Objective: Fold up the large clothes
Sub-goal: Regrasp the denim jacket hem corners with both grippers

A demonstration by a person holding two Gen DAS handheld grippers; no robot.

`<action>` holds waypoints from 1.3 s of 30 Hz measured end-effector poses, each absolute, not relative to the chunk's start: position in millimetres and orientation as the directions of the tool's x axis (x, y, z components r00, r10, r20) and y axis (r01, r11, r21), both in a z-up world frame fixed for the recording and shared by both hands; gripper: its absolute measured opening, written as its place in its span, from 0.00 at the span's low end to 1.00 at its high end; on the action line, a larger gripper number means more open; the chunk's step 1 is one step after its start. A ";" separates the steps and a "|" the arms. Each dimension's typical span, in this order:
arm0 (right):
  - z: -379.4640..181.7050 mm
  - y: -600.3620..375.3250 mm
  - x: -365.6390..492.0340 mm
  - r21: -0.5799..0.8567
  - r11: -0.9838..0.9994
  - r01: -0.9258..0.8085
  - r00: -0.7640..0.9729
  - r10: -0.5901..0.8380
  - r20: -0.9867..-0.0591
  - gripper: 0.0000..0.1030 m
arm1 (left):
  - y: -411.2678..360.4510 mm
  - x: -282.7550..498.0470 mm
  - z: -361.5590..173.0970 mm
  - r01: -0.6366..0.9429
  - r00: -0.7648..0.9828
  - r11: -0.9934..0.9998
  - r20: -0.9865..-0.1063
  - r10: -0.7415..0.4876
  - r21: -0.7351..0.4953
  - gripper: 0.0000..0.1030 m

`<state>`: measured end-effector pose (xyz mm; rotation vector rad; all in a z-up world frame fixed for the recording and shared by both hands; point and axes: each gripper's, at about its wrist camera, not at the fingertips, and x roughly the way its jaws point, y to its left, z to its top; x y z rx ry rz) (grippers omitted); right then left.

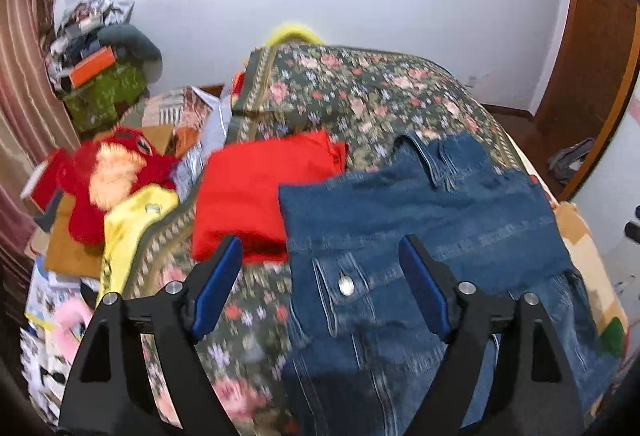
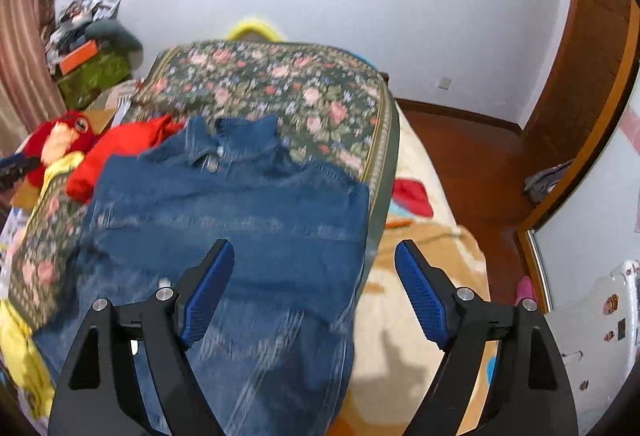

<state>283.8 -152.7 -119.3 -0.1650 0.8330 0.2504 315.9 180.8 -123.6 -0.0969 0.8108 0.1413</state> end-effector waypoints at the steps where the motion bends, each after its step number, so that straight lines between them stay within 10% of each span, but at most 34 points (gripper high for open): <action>1: -122.5 -154.2 278.7 -0.050 0.957 -0.284 0.640 0.151 -0.753 0.78 | 180.8 309.7 -127.1 -0.160 0.674 0.986 -0.735 0.076 -0.044 0.79; 17: -191.0 -184.8 212.5 0.028 0.976 -0.217 0.512 0.138 -0.848 0.78 | 199.3 213.8 -267.2 -0.279 0.393 0.928 -0.911 -0.125 -0.248 0.79; 26: -239.6 -210.8 194.6 0.222 0.972 -0.072 0.400 0.232 -0.886 0.78 | 202.9 173.6 -311.0 -0.393 0.372 0.772 -0.854 -0.363 -0.500 0.78; 32: -246.2 -219.3 195.9 0.340 0.939 -0.047 0.376 0.332 -0.865 0.78 | 186.3 173.5 -301.2 -0.351 0.384 0.759 -0.824 -0.417 -0.548 0.46; 39: -248.4 -211.6 206.5 0.448 0.891 -0.079 0.355 0.445 -0.822 0.26 | 173.1 188.6 -257.0 -0.269 0.493 0.797 -0.788 -0.369 -0.541 0.17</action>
